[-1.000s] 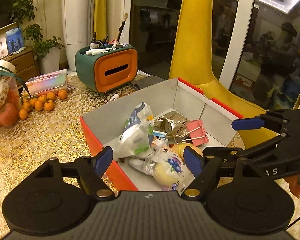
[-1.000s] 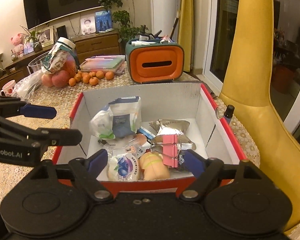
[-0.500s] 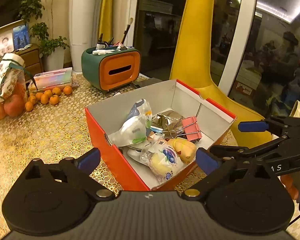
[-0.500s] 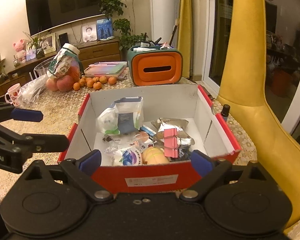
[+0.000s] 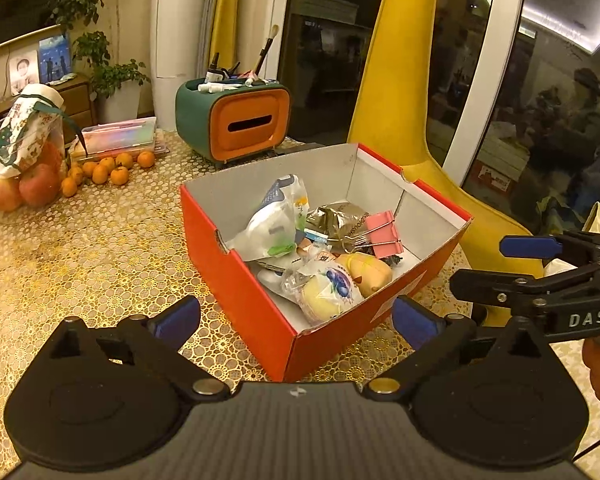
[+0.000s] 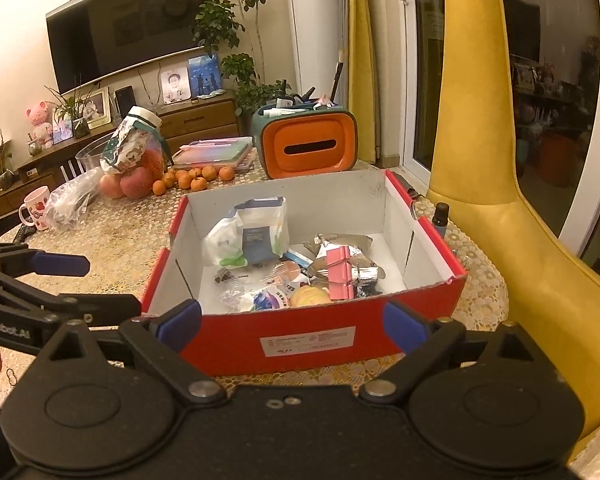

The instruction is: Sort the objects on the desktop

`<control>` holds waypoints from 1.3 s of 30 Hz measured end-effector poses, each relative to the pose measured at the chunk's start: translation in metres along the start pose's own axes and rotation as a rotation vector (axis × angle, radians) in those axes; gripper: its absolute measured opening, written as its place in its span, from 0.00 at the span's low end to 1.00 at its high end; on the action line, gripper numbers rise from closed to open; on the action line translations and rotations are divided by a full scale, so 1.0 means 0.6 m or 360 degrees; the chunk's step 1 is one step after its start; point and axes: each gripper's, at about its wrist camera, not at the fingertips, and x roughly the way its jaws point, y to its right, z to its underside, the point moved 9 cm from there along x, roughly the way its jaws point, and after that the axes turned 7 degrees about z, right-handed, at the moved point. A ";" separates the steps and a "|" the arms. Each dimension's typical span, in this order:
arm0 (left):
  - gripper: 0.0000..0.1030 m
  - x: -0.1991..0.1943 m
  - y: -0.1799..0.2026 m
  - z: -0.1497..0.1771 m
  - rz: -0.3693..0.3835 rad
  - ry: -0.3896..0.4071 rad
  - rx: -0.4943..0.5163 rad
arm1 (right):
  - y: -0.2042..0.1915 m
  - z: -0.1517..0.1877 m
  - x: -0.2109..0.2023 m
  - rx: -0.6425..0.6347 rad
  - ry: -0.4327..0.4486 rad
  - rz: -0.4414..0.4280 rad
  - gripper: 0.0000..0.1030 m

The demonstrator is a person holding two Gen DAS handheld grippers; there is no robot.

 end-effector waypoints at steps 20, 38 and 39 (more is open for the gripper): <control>0.99 -0.027 0.007 0.017 -0.0028 0.0019 0.0065 | -0.024 0.028 -0.015 0.0093 -0.0017 0.0034 0.95; 1.00 -0.038 0.003 0.022 0.0013 0.0021 0.0050 | -0.038 0.045 -0.015 0.0103 -0.0053 0.0081 0.95; 1.00 -0.039 0.003 0.022 0.0025 0.0020 0.0046 | -0.039 0.046 -0.016 0.0105 -0.0055 0.0083 0.95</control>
